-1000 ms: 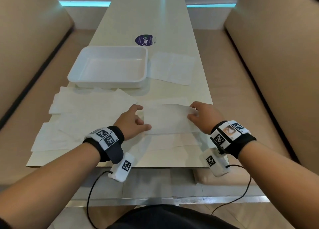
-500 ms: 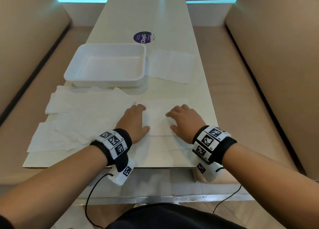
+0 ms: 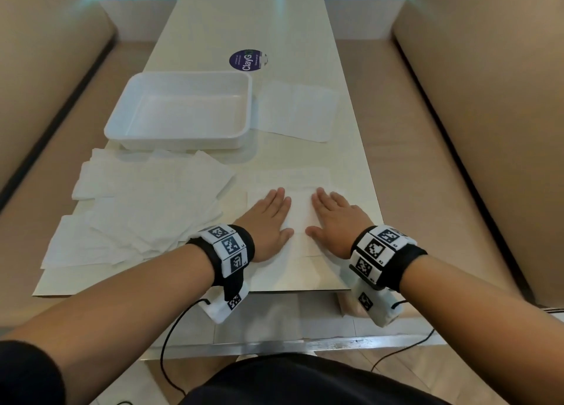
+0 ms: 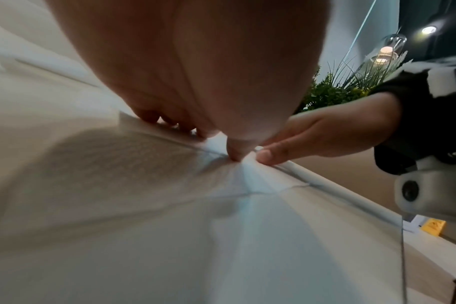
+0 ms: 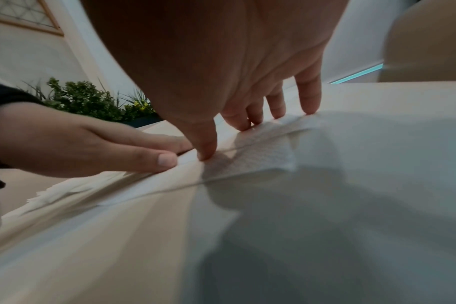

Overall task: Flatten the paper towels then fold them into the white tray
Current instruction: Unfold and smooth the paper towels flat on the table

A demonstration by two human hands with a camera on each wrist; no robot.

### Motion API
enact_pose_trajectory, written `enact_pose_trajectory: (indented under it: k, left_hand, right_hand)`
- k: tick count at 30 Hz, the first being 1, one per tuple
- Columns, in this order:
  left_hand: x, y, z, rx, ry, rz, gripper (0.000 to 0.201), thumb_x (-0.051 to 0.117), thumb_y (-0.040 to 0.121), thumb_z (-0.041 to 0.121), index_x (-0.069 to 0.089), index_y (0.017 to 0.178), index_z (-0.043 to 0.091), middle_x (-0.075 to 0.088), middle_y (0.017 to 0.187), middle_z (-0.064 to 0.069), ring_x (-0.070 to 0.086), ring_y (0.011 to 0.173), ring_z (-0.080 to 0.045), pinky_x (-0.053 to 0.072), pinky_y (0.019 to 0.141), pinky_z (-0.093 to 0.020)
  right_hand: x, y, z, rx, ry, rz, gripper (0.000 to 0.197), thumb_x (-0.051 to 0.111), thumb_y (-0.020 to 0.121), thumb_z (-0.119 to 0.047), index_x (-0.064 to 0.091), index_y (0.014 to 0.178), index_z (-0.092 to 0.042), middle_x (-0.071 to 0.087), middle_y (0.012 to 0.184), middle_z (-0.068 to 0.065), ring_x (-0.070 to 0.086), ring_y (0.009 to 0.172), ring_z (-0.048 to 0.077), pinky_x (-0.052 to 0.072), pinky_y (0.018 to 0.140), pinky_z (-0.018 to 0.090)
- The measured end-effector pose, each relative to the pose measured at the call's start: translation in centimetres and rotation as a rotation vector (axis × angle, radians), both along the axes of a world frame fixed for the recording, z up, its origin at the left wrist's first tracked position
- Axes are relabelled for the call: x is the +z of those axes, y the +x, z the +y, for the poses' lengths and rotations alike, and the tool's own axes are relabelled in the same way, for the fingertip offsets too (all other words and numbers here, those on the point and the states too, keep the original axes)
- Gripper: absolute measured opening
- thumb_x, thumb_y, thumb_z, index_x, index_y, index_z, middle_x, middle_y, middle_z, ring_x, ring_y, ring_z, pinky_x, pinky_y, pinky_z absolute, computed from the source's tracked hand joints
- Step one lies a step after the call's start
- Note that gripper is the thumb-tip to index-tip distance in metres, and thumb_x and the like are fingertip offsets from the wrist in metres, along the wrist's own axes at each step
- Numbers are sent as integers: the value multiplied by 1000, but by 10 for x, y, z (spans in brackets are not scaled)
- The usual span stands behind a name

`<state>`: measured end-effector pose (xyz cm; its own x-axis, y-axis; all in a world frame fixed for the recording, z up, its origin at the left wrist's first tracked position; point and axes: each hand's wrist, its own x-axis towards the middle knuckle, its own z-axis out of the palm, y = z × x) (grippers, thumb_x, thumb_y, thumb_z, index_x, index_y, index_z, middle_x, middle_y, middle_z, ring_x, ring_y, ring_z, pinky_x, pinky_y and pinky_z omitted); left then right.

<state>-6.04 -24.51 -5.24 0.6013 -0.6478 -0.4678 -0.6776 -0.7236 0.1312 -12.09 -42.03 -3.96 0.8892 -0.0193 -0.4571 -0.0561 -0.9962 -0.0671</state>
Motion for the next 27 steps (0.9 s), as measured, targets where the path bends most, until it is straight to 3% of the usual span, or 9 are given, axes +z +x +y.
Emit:
enact_pose_trajectory:
  k: [5, 9, 13, 16, 20, 24, 27]
  left_hand:
    - [5, 9, 13, 38, 27, 2, 82, 23, 97, 60, -13, 151, 10, -23, 158, -8, -19, 147, -19, -7, 120, -32]
    - [10, 14, 13, 63, -21, -13, 87, 34, 92, 65, -2, 154, 15, -12, 161, -6, -6, 149, -21, 6, 121, -37]
    - [15, 19, 10, 83, -51, -11, 93, 47, 86, 67, 8, 154, 17, -2, 162, -4, 1, 148, -23, 14, 119, -41]
    - [15, 20, 9, 95, -65, -11, 94, 50, 84, 67, 10, 154, 18, 0, 161, -4, 3, 147, -23, 15, 119, -41]
    - [12, 19, 13, 122, -109, 23, 93, 54, 84, 64, 9, 154, 21, -2, 162, -3, 2, 148, -22, 14, 120, -40]
    - [13, 17, 19, 118, -224, 68, 76, 62, 85, 52, 26, 148, 27, 3, 161, -3, 9, 147, -22, 18, 118, -39]
    - [15, 15, 23, 109, -319, 80, 47, 64, 86, 41, 47, 128, 27, 15, 159, -2, 24, 142, -23, 26, 113, -35]
  right_hand:
    - [2, -11, -27, -48, -42, 18, 75, 29, 97, -54, -6, 152, -16, -12, 160, 0, -1, 148, 20, 12, 117, 42]
    - [4, -14, -39, -84, -89, 36, 82, 35, 94, -57, -3, 152, -14, -9, 160, 2, -3, 148, 22, 8, 119, 42]
    - [10, -9, -30, 79, 36, -87, 81, 50, 91, -46, 6, 153, -17, -2, 161, 1, -1, 148, 21, 7, 119, 37]
    - [10, -3, -14, 196, 140, -109, 64, 49, 93, -28, 22, 150, -22, 11, 160, -2, 9, 147, 20, 15, 118, 36]
    - [13, 0, -10, 119, 176, -74, 52, 49, 93, -23, 37, 144, -24, 23, 157, -5, 25, 142, 18, 33, 111, 38]
    - [15, -1, -18, 131, 166, -132, 35, 44, 91, -16, 55, 124, -21, 48, 141, -4, 47, 125, 20, 46, 95, 38]
    - [15, 0, -24, 110, 188, -160, 26, 46, 92, -19, 58, 115, -21, 57, 128, -5, 53, 116, 19, 48, 89, 35]
